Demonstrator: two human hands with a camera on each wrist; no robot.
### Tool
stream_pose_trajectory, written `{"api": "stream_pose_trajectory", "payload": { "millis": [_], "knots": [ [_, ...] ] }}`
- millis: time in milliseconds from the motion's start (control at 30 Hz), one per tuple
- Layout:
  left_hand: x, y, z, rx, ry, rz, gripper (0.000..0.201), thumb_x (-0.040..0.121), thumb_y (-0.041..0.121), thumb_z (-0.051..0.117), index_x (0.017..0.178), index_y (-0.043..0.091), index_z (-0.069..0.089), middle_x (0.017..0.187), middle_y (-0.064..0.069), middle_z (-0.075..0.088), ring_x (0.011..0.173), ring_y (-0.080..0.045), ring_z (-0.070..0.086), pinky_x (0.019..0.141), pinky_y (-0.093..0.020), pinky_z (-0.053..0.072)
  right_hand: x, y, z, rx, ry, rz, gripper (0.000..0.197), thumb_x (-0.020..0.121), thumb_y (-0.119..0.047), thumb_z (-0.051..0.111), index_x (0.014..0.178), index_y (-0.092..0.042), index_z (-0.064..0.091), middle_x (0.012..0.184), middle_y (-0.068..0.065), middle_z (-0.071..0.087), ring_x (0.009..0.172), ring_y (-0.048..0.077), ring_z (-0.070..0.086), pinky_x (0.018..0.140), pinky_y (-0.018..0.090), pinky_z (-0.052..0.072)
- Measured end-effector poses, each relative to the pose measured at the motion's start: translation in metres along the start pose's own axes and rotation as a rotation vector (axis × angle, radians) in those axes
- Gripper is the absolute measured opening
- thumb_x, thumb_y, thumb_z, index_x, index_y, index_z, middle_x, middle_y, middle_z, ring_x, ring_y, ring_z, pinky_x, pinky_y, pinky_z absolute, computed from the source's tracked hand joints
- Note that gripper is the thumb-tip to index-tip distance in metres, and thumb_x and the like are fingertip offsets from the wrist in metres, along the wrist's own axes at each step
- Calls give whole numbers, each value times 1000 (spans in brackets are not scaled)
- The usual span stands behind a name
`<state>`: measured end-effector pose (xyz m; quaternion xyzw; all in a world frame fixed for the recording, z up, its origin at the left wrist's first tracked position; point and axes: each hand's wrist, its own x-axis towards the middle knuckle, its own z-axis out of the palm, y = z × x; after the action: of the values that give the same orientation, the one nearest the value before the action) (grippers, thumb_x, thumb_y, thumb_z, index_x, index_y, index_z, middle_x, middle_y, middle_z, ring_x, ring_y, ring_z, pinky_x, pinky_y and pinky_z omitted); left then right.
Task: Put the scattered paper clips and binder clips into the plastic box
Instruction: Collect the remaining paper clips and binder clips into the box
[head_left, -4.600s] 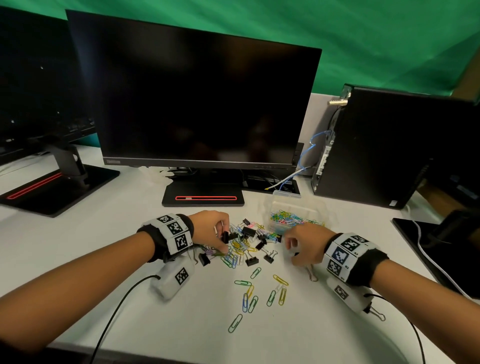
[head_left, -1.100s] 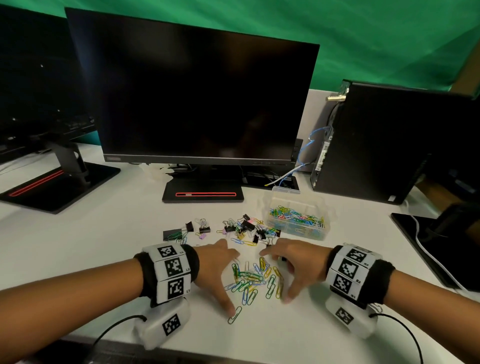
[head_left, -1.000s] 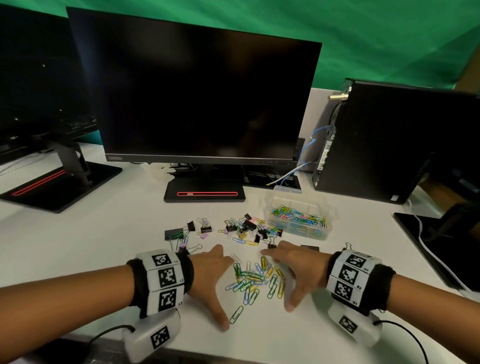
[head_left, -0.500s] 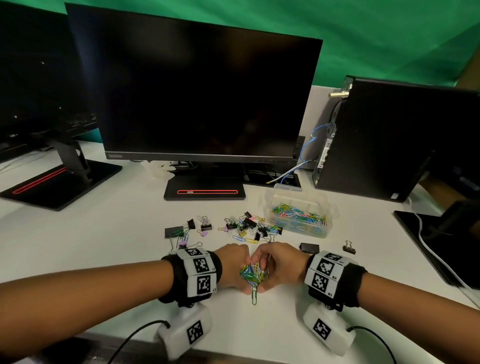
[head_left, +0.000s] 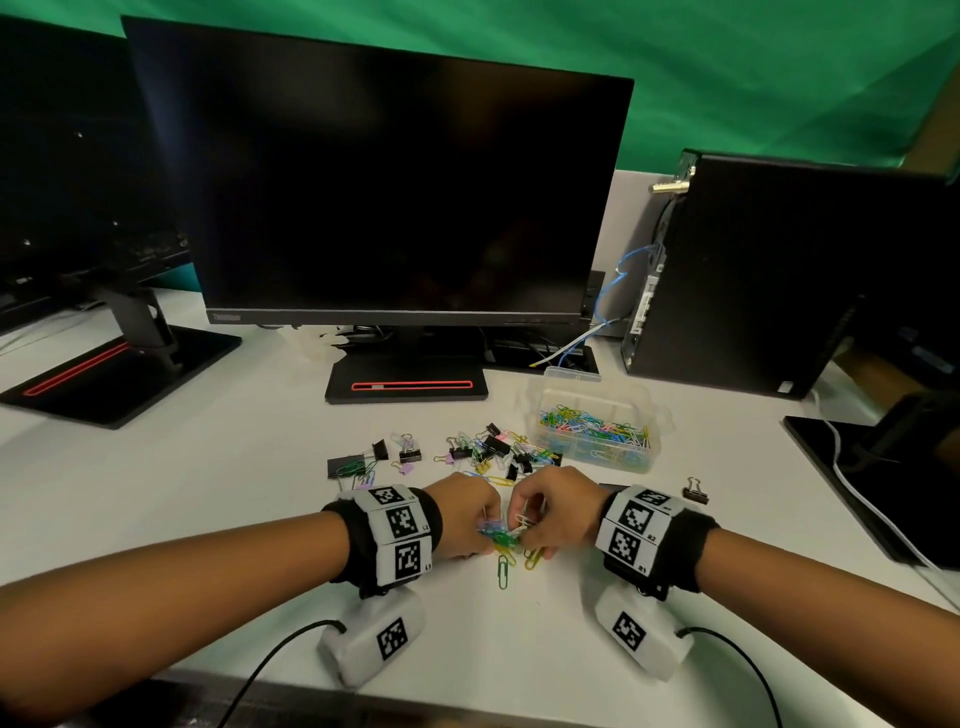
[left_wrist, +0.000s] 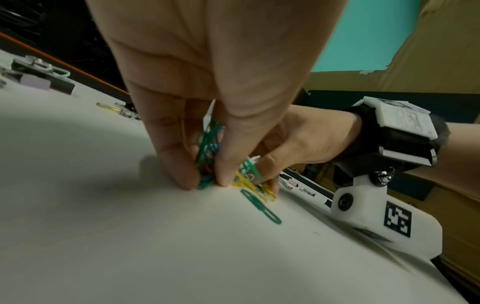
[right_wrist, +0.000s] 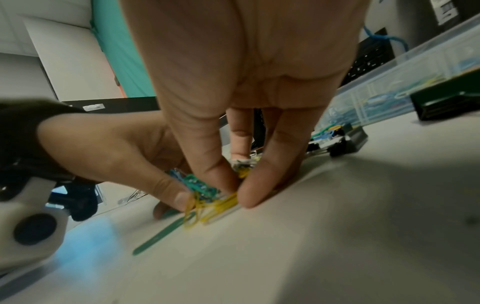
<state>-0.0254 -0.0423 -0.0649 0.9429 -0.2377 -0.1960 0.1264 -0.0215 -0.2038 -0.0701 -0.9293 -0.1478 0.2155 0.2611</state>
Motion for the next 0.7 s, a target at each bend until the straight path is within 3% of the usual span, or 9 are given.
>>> {"api": "stream_pose_trajectory", "payload": {
  "millis": [100,200,300,400,500,600,700],
  "knots": [
    [5,-6,-2,-11,-14,31,17,85,20,62,100,10,63,105,-12,67,94,-27,61,68,-20,38,2,5,-8,38,14,15,11,76,-9,72,85,-16,70,74,-2,61,58,13,67,64,26,57],
    [12,-16,-6,-78,-17,46,7,85,20,64,86,20,58,88,-7,69,66,-18,62,55,-9,40,4,13,-16,101,50,34,11,75,-4,74,78,-14,71,78,6,67,65,18,69,69,29,60],
    [18,-23,-14,-246,-28,30,7,85,15,65,86,18,60,80,2,60,43,0,57,62,-16,50,5,22,-28,167,82,53,9,73,-4,76,80,-10,72,72,3,66,60,12,67,71,30,60],
    [28,-26,-25,-366,-10,40,11,85,13,67,82,21,60,74,3,63,43,2,59,68,-24,54,4,31,-47,193,141,53,8,75,-8,75,82,-9,72,70,4,67,58,8,68,71,28,58],
    [42,-23,-38,-500,23,71,9,84,8,66,90,13,63,76,-7,64,45,1,61,59,-17,56,4,42,-72,216,248,92,11,76,-12,75,79,-3,70,65,1,69,57,7,69,69,27,55],
    [56,-13,-52,-608,74,75,10,85,6,65,94,10,65,78,-14,58,43,0,62,49,-10,51,7,54,-98,306,357,161,12,75,-12,76,74,-3,68,74,7,74,61,13,71,61,22,57],
    [77,0,-61,-691,124,47,13,84,8,66,97,6,67,66,-4,63,45,-2,62,52,-13,54,13,66,-114,261,466,218,11,77,-15,75,75,-6,68,60,1,70,52,9,68,59,22,58]
  ]
}}
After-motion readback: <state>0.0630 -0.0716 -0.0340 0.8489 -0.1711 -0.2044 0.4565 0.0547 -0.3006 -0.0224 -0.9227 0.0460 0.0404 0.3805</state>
